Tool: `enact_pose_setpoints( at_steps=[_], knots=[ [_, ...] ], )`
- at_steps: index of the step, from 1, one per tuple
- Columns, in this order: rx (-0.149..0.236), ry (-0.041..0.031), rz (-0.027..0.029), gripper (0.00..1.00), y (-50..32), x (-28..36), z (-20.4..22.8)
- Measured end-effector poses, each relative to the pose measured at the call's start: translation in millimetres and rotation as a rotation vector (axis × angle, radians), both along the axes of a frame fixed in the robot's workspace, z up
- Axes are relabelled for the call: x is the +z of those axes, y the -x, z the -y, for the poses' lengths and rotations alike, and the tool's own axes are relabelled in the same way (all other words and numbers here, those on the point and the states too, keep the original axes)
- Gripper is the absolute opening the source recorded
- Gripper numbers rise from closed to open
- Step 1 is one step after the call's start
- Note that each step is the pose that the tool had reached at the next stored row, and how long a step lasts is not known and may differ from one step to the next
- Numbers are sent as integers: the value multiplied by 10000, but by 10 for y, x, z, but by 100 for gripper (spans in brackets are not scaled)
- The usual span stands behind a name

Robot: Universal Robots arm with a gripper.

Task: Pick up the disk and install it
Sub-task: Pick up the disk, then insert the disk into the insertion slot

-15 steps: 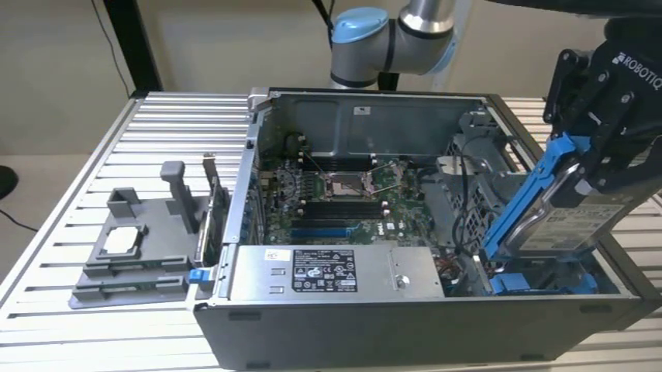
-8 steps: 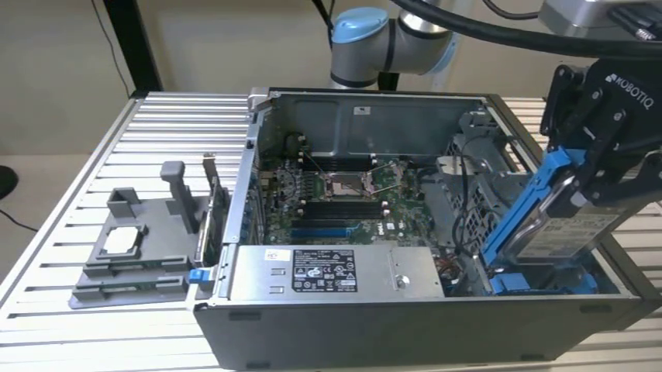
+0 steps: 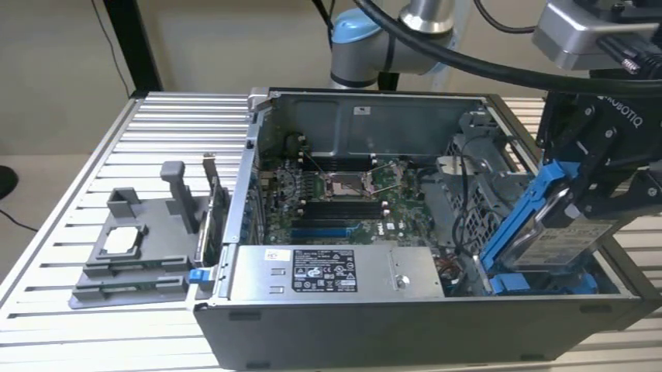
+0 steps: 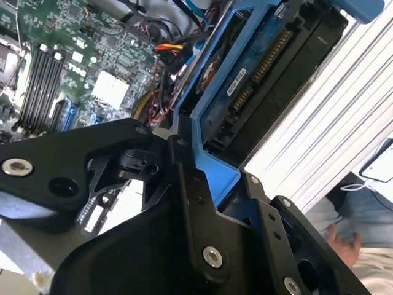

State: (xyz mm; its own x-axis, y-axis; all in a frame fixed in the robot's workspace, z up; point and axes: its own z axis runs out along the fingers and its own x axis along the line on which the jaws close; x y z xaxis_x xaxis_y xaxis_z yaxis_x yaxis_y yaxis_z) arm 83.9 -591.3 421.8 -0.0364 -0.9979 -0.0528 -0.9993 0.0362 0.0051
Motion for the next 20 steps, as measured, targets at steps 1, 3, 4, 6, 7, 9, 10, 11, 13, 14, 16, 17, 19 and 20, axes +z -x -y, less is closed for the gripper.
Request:
enact_pose_setpoints(
  at_steps=[1,3,4,6,7,9,10,11,13,14,16,17,19,20],
  knots=[
    [-1,-1,0,0,0,-19,0],
    [-2,0,0,0,-1,-55,0],
    [-3,0,0,0,-1,-73,0],
    [-5,1,0,0,-1,-109,0],
    [-5,1,0,0,-2,-127,0],
    [-6,1,0,0,-2,-161,0],
    [-6,1,0,0,-2,-175,0],
    [-6,1,0,0,-2,-188,0],
    [-6,2,0,0,-2,-208,0],
    [-6,2,0,0,-2,-210,0],
    [-6,4,0,0,-2,-210,0],
    [-6,2,0,0,-2,-212,0],
    [-6,2,0,0,-2,-213,0],
    [-6,1,0,0,-2,-214,0]
  ],
)
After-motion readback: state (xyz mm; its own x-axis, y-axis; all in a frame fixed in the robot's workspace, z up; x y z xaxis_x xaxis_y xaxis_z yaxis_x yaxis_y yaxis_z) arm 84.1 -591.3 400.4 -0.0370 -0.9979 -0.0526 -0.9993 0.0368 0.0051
